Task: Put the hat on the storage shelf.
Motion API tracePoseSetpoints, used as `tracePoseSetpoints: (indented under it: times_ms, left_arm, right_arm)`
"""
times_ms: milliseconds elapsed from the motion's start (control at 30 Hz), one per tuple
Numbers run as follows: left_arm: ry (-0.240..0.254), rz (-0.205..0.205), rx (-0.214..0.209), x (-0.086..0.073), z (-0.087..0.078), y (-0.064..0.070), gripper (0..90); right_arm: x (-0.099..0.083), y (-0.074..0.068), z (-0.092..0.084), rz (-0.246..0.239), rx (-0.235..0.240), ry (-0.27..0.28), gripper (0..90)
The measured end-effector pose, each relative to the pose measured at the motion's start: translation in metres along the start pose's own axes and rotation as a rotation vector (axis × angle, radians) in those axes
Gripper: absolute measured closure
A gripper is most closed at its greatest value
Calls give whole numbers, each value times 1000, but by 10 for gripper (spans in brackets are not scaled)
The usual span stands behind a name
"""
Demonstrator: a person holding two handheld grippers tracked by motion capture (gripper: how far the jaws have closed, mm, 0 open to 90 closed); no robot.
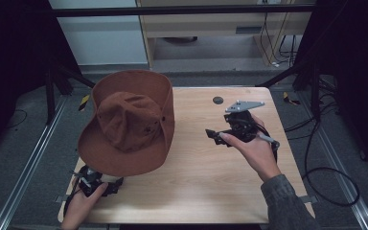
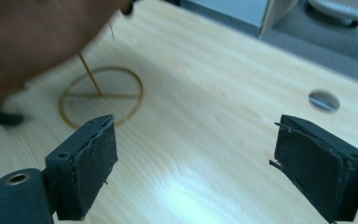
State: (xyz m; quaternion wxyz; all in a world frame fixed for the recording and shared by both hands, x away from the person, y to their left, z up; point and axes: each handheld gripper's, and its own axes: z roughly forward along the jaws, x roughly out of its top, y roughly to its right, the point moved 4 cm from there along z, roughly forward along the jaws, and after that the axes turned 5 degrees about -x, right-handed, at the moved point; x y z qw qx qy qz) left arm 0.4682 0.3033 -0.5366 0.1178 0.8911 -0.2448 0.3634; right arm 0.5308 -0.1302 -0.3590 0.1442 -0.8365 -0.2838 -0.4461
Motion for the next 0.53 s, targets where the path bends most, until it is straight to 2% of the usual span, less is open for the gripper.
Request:
tracePoseSetpoints:
  times_ms: [200, 267, 333, 533]
  left_arm:
    - [0, 0, 0, 0, 0, 0, 0]
    - [0, 0, -1, 0, 0, 0, 0]
    - [-1, 0, -1, 0, 0, 0, 0]
    - [1, 1, -4, 0, 0, 0, 0]
  right_arm:
    - [-47, 13, 7, 29, -29, -46, 124]
    - [-64, 20, 10, 21, -67, -82, 124]
    - [-80, 25, 12, 29, -85, -104, 124]
    - [-124, 37, 20, 93, -112, -127, 125]
